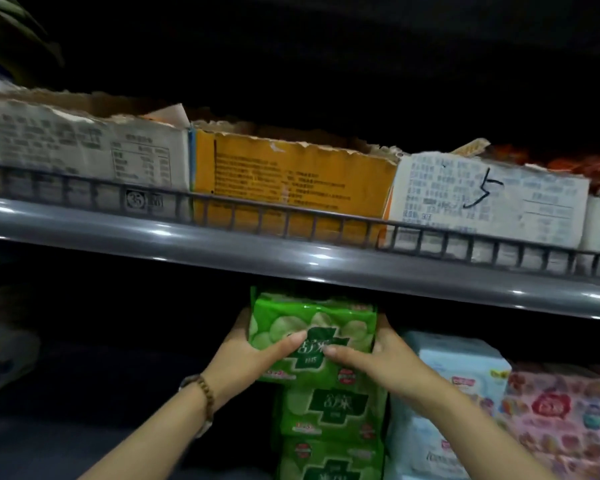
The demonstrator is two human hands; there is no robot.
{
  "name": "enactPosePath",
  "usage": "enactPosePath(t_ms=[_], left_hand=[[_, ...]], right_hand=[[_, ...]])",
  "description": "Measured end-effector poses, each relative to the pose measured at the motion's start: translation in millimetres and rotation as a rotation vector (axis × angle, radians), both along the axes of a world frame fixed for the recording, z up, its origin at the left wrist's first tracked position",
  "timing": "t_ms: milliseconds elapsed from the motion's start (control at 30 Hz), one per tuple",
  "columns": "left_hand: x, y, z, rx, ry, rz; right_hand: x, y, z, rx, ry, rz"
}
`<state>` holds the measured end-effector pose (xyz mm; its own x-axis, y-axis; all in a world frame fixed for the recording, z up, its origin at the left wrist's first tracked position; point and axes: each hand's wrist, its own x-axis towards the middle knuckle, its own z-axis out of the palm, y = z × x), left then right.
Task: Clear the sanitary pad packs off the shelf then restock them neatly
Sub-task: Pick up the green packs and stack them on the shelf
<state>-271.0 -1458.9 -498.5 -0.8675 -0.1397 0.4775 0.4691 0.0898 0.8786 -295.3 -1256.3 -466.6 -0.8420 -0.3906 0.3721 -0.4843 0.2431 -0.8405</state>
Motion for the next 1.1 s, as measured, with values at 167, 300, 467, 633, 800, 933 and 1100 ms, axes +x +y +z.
enactPosePath(t_ms=[167, 300, 467, 633, 800, 933, 1100], left_hand=[[-39.2, 10.9, 6.3, 0.022, -0.138, 0.029], [-55.1, 14.5, 4.0, 0.009, -0.128, 0.124], [-61.6, 16.4, 2.5, -0.044, -0.025, 0.176], [-60.8, 13.1, 4.8, -0.127, -0.105, 0.1], [-63.3, 10.3, 0.4, -0.11, -0.134, 0.061], [-65.1, 9.3, -1.2, -0.082, -0.121, 0.021], [-66.0, 11.4, -3.6, -0.02, -0.038, 0.002]], right_hand=[[-33.1, -15.8, -23.0, -0.102, 0.084, -0.247], [-33.7, -28.5, -33.7, -0.041, 0.267, -0.345], [-21.8, -33.6, -62.3, 0.341, 0.65, -0.541], [-18.8, -31.3, -61.4, 0.254, 0.524, -0.52], [-32.9, -35.6, -24.7, -0.127, 0.051, -0.408], [-52.0, -34.7, -3.4, -0.308, -0.169, -0.332], [-56.2, -32.3, -6.9, -0.368, -0.166, -0.263]])
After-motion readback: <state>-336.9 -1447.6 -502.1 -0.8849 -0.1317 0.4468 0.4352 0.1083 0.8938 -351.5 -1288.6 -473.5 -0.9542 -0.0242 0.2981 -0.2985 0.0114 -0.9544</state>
